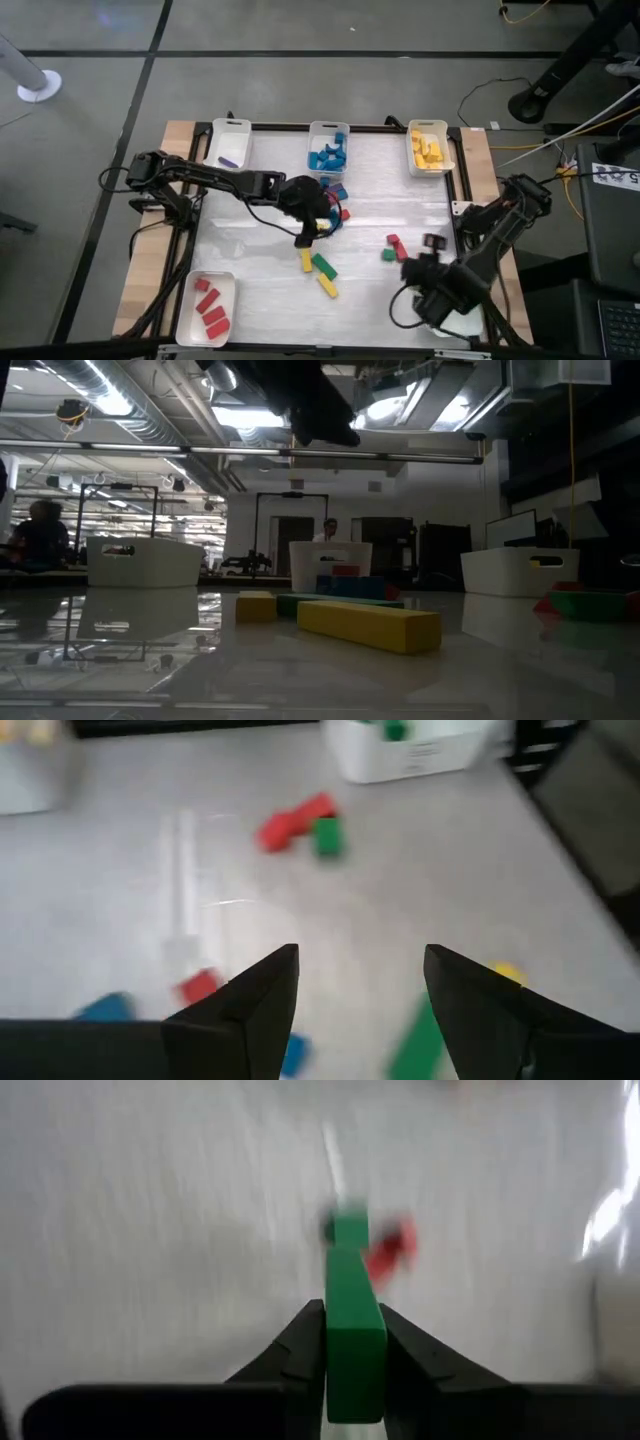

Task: Sort blocks
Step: Put the green block into the bottom right white bin, then put the blue block into the top center white bin, then put the red block into the bottom left white bin

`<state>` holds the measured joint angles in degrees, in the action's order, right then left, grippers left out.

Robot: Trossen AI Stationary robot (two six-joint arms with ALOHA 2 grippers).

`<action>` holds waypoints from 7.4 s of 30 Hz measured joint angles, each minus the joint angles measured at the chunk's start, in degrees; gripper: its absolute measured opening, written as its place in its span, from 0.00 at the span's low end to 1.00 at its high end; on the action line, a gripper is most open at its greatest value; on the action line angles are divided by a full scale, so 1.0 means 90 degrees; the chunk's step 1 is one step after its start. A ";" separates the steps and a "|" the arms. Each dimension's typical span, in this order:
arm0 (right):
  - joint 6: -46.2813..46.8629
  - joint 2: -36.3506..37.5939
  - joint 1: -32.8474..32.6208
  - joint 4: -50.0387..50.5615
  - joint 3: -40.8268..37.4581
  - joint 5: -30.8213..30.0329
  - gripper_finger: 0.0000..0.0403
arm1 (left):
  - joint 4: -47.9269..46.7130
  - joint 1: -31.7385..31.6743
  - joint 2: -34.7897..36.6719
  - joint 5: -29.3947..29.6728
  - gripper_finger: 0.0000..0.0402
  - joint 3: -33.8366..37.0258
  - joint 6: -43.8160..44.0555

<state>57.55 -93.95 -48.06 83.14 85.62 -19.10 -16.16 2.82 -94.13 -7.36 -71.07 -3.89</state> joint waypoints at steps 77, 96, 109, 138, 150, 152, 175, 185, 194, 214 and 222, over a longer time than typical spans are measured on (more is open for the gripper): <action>0.3887 -0.0673 -0.1410 0.0388 0.0000 0.0355 0.43 | 0.1056 0.0555 -0.2318 0.2724 0.51 0.0444 0.1793; 0.3887 -0.0673 -0.1410 0.0388 0.0000 0.0171 0.43 | 0.1024 0.0521 -0.2346 0.3121 0.19 0.0440 0.1448; 0.3882 -0.0673 -0.1410 0.0397 0.0000 -0.0199 0.43 | 0.1012 0.0523 -0.2260 0.3025 0.12 0.0439 0.1383; -0.0528 -0.0670 0.0856 0.0763 -0.0990 -0.1939 0.43 | 0.1044 -0.2049 -0.0636 0.3131 0.11 0.0097 -0.0244; -0.1305 -0.0670 0.3450 0.0576 -0.1275 -0.2122 0.43 | 0.1032 -0.2898 -0.0636 0.2673 0.20 0.0100 -0.0278; -0.1759 -0.0670 0.3826 0.0267 -0.1275 -0.2112 0.43 | 0.1032 -0.2916 -0.0636 0.2673 0.26 0.0100 -0.0235; -0.5877 -0.0670 0.6757 -0.2656 -0.1275 0.1237 0.43 | -0.0840 -0.2475 -0.0636 0.2655 0.43 0.0104 0.0067; -0.6493 -0.0661 0.7483 -0.3439 -0.1494 0.2965 0.43 | -0.1605 -0.1947 -0.0626 0.2652 0.42 0.0104 0.0369; -0.6759 -0.0661 0.7513 -0.4534 -0.2383 0.2886 0.43 | -0.1853 -0.1580 -0.0624 0.2650 0.42 0.0153 0.0308; -0.7116 -0.0661 0.7510 -0.5576 -0.2737 0.2701 0.43 | -0.1807 -0.1560 -0.0624 0.2655 0.42 0.0153 0.0433; -0.7807 -0.0656 0.7503 -0.4803 -0.2435 0.2673 0.43 | -0.1807 -0.1560 -0.0624 0.2655 0.42 0.0153 0.0436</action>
<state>-12.72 -99.85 19.46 39.91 63.71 4.96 -32.42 -11.22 -99.74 16.53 -69.69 0.03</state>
